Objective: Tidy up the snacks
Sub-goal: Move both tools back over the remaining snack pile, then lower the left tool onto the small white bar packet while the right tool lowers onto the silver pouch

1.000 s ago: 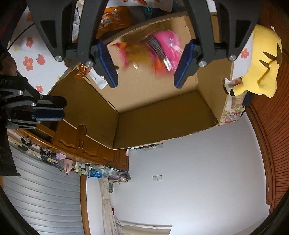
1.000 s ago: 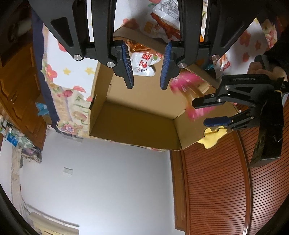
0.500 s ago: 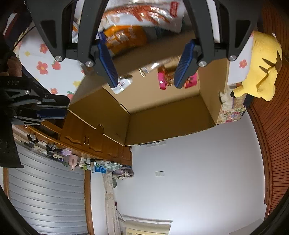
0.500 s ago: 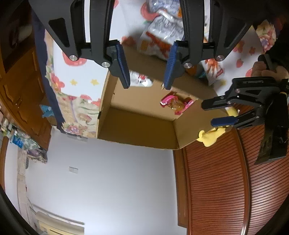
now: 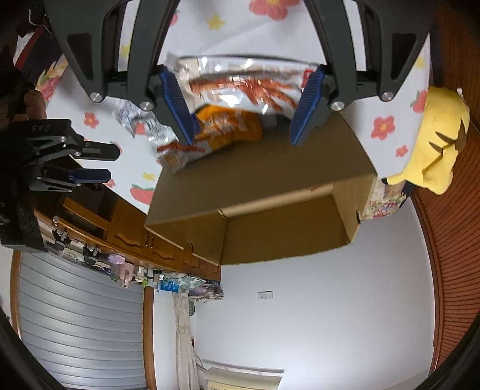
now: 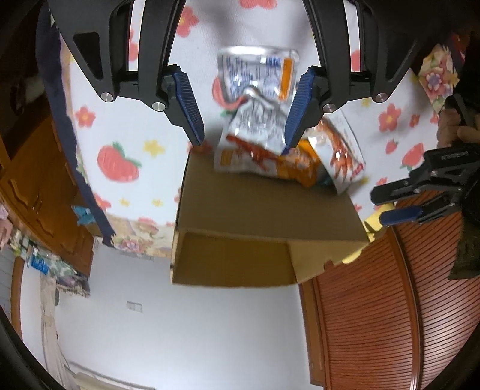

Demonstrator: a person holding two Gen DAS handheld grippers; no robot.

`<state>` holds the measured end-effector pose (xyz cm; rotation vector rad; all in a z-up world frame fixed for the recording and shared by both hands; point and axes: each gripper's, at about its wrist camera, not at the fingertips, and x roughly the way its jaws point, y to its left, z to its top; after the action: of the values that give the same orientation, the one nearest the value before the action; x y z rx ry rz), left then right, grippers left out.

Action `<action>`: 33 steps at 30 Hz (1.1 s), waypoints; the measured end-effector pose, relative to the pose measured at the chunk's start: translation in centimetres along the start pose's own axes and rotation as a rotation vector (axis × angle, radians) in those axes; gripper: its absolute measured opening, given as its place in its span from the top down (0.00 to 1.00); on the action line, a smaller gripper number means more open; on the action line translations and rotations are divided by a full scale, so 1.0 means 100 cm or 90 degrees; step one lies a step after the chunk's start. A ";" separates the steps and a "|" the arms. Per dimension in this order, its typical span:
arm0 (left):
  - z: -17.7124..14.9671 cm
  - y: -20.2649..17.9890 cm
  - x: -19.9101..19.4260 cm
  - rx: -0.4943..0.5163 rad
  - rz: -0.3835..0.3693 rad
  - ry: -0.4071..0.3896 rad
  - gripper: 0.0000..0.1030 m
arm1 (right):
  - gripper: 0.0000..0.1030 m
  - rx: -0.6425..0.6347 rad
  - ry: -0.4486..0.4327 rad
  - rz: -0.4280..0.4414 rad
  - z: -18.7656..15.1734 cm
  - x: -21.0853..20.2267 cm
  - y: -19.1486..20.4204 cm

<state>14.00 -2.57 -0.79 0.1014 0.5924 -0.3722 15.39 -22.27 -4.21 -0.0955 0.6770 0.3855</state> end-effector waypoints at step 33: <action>-0.071 -0.013 0.003 -0.015 -0.008 0.064 0.35 | 0.21 0.017 0.112 -0.008 -0.049 0.051 0.017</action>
<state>10.01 -2.45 -6.79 0.0946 0.6966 -0.3745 15.44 -20.14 -11.18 -0.1097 0.8537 0.3580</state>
